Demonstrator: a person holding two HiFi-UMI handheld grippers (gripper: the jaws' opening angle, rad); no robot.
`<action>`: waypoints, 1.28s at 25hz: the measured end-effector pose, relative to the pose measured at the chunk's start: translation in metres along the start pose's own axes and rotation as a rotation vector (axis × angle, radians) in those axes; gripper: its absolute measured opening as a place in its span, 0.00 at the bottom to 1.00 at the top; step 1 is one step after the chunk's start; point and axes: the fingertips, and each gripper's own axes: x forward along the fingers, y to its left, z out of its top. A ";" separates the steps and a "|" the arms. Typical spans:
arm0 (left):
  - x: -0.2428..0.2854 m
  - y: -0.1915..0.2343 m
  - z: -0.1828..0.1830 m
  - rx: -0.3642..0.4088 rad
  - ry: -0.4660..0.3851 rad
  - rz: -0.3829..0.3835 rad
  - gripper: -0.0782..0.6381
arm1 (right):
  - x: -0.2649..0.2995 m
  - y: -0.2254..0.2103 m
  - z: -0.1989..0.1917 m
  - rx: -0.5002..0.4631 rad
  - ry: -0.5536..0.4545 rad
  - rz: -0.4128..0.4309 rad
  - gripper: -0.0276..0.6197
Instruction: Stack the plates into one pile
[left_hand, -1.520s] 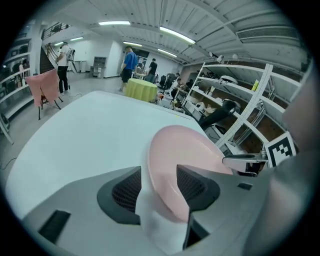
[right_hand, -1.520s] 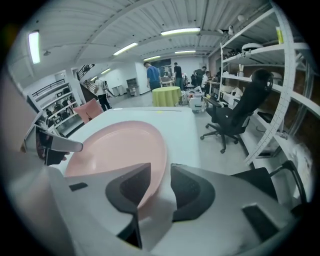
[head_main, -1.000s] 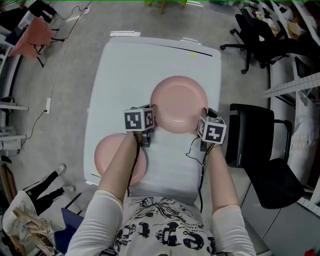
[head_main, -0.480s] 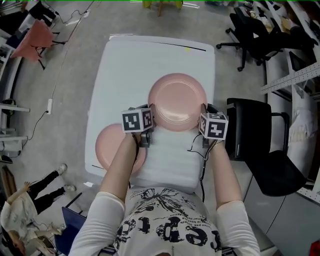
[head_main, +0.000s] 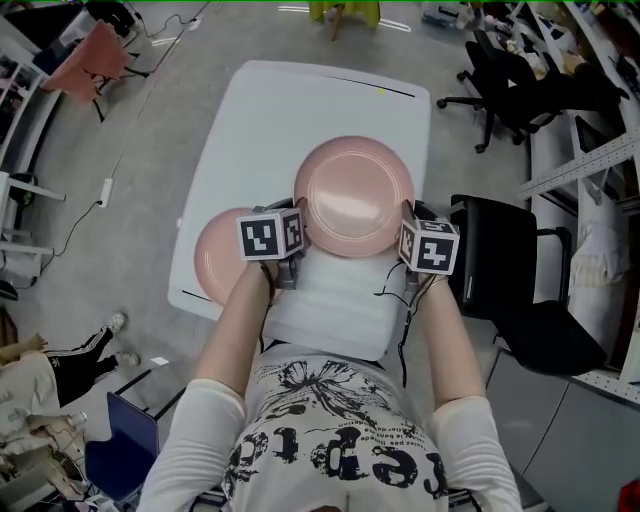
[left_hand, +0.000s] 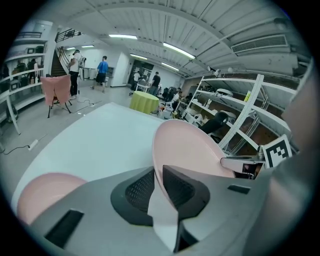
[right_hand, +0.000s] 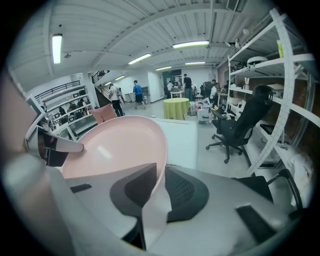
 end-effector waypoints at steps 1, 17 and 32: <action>-0.009 0.001 -0.002 -0.003 -0.011 0.001 0.19 | -0.006 0.006 0.001 -0.005 -0.010 0.006 0.14; -0.114 0.109 -0.027 0.009 -0.035 -0.039 0.19 | -0.043 0.154 -0.025 0.013 -0.031 -0.018 0.14; -0.163 0.237 -0.074 0.055 0.069 -0.049 0.19 | -0.030 0.294 -0.091 0.068 0.060 -0.073 0.14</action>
